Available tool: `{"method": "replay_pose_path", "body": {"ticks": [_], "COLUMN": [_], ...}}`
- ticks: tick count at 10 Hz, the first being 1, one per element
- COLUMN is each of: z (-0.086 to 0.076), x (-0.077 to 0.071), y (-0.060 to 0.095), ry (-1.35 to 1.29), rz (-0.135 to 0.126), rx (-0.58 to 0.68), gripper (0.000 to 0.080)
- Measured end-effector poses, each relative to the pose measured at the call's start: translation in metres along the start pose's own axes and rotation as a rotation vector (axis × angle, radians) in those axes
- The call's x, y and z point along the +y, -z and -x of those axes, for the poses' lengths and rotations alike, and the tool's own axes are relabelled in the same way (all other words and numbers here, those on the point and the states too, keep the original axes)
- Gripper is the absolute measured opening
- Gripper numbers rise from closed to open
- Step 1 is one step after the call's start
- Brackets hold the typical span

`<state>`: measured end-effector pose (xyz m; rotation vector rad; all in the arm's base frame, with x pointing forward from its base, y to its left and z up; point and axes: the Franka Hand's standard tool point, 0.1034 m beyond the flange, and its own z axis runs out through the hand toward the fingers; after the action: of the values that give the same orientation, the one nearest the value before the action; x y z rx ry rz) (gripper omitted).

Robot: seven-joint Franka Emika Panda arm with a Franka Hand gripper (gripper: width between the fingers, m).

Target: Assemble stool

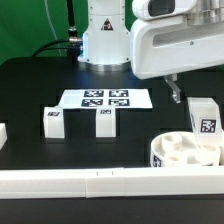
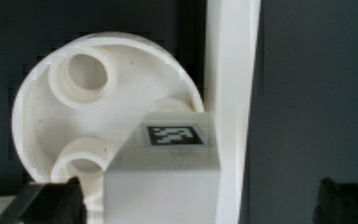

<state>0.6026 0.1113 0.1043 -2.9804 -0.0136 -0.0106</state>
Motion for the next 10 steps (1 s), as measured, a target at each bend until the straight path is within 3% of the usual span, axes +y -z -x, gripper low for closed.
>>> {"method": "replay_pose_path", "body": {"ticks": [2, 3, 4, 5, 6, 10], "z": [0.002, 0.003, 0.004, 0.003, 0.003, 0.003], "x": [-0.001, -0.002, -0.006, -0.011, -0.015, -0.009], "y": [-0.001, -0.003, -0.004, -0.004, -0.005, -0.004], "ry": [0.038, 0.109, 0.182, 0.353, 0.464, 0.710], "rz": [0.002, 0.020, 0.046, 0.097, 0.107, 0.100], "rx": [-0.045, -0.048, -0.050, -0.055, -0.064, -0.078], "gripper": [0.0649, 0.0649, 0.0649, 0.0649, 0.0649, 0.0649]}}
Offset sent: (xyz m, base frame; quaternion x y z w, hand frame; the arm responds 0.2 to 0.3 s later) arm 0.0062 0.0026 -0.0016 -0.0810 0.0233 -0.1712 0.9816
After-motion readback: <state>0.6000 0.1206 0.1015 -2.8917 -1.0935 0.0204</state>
